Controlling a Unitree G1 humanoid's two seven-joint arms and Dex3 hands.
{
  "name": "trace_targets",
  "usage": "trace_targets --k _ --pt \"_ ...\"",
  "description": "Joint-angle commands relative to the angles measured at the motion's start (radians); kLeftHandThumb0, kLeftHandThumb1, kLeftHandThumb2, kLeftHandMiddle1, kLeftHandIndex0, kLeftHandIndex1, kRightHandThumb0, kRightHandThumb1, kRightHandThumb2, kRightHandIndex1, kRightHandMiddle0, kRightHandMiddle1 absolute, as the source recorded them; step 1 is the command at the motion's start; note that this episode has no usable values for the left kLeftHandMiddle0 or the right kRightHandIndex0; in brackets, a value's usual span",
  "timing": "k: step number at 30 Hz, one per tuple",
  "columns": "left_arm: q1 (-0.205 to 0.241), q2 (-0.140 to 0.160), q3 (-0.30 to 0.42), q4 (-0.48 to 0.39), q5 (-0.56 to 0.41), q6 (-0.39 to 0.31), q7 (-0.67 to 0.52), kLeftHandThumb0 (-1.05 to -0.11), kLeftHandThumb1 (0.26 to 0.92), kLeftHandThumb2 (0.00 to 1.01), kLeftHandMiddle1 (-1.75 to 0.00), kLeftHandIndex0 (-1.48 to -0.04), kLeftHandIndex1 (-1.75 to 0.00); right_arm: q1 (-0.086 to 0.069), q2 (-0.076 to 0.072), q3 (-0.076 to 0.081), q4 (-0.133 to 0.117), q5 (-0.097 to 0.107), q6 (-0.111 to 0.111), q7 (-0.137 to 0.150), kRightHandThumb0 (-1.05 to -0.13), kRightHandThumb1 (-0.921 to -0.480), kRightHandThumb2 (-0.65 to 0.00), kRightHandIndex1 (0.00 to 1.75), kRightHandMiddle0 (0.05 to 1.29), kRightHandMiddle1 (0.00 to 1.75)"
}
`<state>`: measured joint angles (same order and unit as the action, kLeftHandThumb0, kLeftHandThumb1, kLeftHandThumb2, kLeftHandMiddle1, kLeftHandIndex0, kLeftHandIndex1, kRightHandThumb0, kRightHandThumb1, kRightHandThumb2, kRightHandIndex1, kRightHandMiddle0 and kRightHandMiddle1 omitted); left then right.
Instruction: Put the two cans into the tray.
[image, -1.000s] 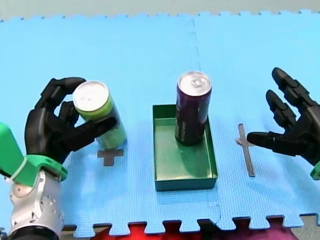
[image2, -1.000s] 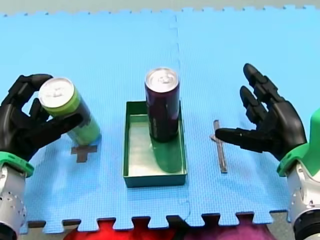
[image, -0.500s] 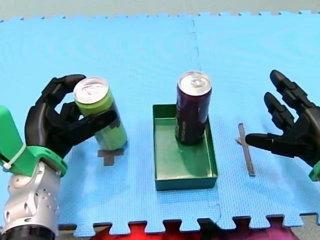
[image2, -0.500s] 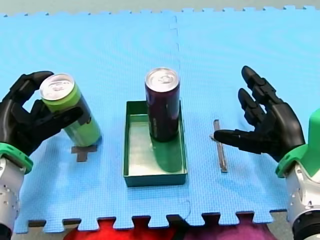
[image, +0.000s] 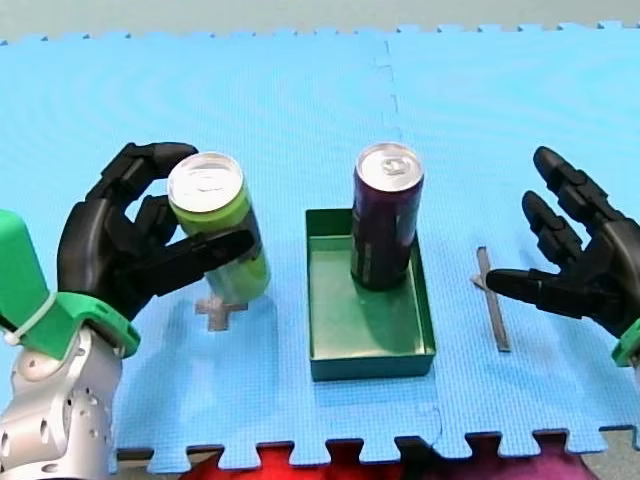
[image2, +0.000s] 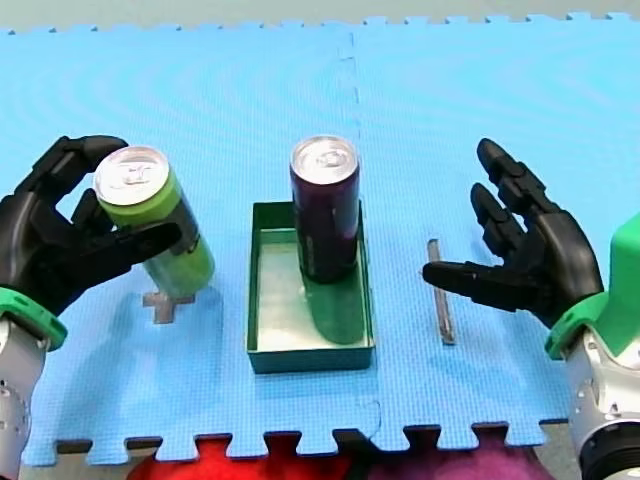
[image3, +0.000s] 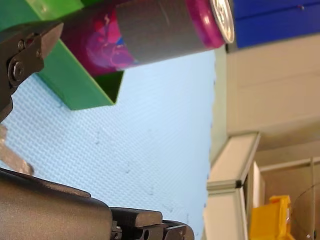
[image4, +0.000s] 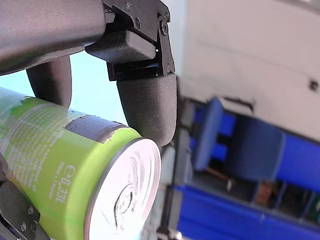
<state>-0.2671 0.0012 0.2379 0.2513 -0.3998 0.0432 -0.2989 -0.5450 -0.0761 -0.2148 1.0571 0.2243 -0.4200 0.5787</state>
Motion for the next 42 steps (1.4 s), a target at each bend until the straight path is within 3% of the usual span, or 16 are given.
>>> trace_targets --k 1,10,17,24,31,34,42 --pt "0.022 0.000 -0.016 -0.112 -0.016 -0.030 -0.020 -0.729 0.921 0.08 -1.75 -0.57 -1.75 0.002 -0.006 0.002 0.000 -0.006 0.003 -0.014 -0.588 -0.633 -0.004 0.01 0.14 0.00" --pt "0.049 -0.012 -0.045 -0.219 -0.003 0.016 0.026 -0.727 0.921 0.07 -1.75 -0.60 -1.75 0.011 -0.004 0.008 -0.019 -0.012 0.014 -0.029 -0.613 -0.643 -0.004 0.01 0.15 0.00" --pt "0.057 -0.018 -0.060 -0.275 -0.010 0.013 0.037 -0.720 0.921 0.07 -1.75 -0.65 -1.73 0.014 -0.002 0.013 -0.013 -0.017 0.010 -0.039 -0.647 -0.652 -0.004 0.01 0.15 0.00" --pt "0.065 -0.018 -0.074 -0.328 -0.020 0.045 0.053 -0.699 0.921 0.05 -1.75 -0.85 -1.29 0.012 -0.003 0.016 -0.008 -0.019 0.008 -0.048 -0.673 -0.657 -0.003 0.01 0.15 0.00" --pt "0.058 -0.029 -0.112 -0.342 -0.008 0.055 0.059 -0.679 0.921 0.05 -1.75 -0.90 -1.11 0.009 -0.002 0.017 0.000 -0.022 0.003 -0.054 -0.698 -0.662 -0.003 0.01 0.15 0.00" --pt "0.049 -0.034 -0.127 -0.329 0.007 0.043 0.059 -0.675 0.921 0.05 -1.75 -0.91 -1.10 0.005 -0.003 0.015 0.009 -0.022 0.000 -0.054 -0.708 -0.665 -0.003 0.01 0.16 0.00" --pt "0.034 -0.040 -0.158 -0.314 0.047 0.036 0.065 -0.676 0.921 0.05 -1.75 -0.75 -1.48 -0.002 -0.004 0.010 0.028 -0.019 -0.010 -0.043 -0.741 -0.671 -0.003 0.01 0.16 0.00"
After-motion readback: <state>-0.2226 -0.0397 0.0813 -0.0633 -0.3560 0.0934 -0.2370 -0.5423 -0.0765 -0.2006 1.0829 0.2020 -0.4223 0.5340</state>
